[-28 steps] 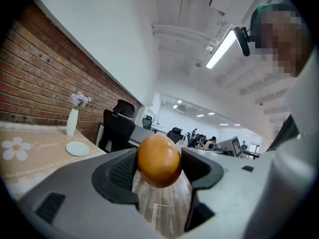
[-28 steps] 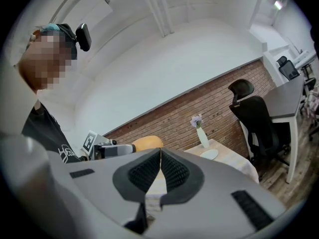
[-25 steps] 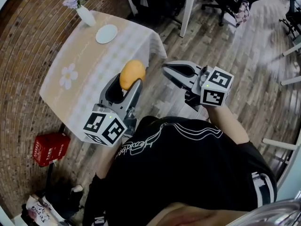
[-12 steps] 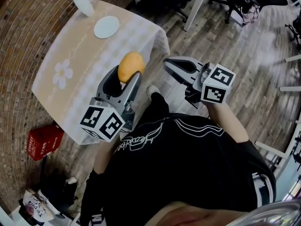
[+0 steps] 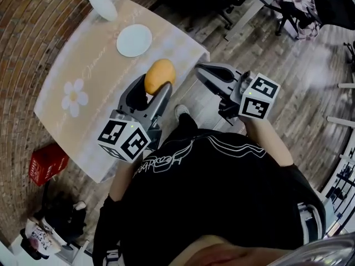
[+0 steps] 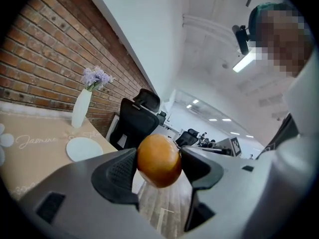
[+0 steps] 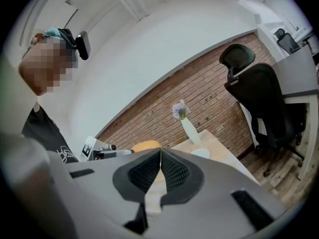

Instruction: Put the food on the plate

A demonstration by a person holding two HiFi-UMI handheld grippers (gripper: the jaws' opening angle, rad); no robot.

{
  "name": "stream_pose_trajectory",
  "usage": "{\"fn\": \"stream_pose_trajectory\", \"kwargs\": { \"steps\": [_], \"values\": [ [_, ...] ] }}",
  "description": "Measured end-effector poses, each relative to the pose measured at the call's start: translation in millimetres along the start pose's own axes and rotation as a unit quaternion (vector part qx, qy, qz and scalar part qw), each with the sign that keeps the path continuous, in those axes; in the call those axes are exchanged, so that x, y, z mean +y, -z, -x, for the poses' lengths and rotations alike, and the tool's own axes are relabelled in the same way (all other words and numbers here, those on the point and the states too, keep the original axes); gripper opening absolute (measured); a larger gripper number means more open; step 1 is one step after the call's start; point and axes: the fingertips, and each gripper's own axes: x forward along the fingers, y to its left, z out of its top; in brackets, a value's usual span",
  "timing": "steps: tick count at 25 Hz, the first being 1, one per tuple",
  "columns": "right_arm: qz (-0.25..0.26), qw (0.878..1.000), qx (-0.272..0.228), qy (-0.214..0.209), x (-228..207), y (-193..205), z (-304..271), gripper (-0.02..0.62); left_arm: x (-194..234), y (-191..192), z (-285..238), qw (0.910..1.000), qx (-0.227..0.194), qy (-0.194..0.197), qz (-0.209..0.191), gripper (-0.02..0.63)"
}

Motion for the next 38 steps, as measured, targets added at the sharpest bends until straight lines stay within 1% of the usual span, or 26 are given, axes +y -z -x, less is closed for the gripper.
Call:
{"fn": "stream_pose_trajectory", "kwargs": {
  "steps": [4,9,12,16,23,30,38],
  "values": [
    [-0.009,1.000,0.016,-0.005,-32,-11,-33,-0.003,39,-13,-21,0.9997,0.002,-0.019,0.015,0.281],
    [-0.015,0.999,0.035,-0.003,-68,-19,-65,-0.003,87,-25,-45,0.9983,0.007,-0.056,0.017,0.281],
    [-0.020,0.999,0.039,-0.007,-82,-25,-81,-0.003,110,-27,-56,0.9973,0.014,-0.069,0.022,0.281],
    [-0.019,0.999,0.045,-0.010,-95,-28,-96,-0.003,139,-32,-68,0.9947,0.025,-0.099,-0.007,0.281],
    [-0.010,0.998,0.069,-0.004,-113,-22,-120,-0.003,183,-41,-81,0.9904,0.027,-0.133,-0.026,0.281],
    [-0.019,0.996,0.090,-0.001,-122,-7,-129,-0.003,231,-31,-99,0.9836,0.036,-0.168,-0.054,0.281],
    [-0.025,0.993,0.115,0.021,-130,12,-125,-0.003,257,-7,-119,0.9810,0.051,-0.171,-0.075,0.281]
  ]
}}
